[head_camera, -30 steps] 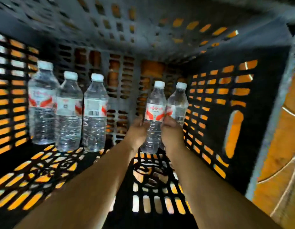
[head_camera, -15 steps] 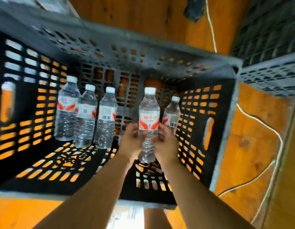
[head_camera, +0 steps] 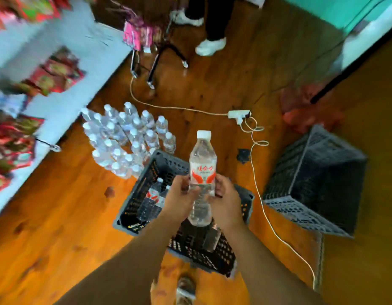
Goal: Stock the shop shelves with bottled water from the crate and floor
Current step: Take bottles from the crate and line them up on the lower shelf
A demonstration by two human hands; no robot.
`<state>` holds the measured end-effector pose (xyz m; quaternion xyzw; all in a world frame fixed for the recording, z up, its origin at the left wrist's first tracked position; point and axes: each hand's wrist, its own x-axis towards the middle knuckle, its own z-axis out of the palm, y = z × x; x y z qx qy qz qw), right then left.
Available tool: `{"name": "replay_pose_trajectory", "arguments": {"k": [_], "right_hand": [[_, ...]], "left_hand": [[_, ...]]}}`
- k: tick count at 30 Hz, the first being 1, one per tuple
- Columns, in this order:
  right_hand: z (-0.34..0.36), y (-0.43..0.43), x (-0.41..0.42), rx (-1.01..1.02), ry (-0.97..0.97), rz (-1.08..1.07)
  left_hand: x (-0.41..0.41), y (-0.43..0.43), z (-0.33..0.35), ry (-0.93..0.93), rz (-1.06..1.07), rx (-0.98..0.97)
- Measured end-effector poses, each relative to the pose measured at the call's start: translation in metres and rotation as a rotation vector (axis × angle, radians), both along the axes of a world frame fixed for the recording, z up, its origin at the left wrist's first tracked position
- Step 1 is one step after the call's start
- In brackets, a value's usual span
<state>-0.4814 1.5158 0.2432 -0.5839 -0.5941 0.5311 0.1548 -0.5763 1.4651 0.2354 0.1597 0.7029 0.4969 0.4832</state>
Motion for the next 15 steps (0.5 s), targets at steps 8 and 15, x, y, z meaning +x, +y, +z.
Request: {"name": "replay_pose_trajectory", "arguments": {"k": [8,15], "right_hand": [[0.183,-0.047,-0.043,0.208,0.158,0.295],[0.267,-0.112,-0.121,0.338,0.287,0.569]], "left_hand": [[-0.039,-0.069,0.172,0.2,0.223,0.18],[-0.096,-0.157,0.266,0.336,0.472,0.276]]}}
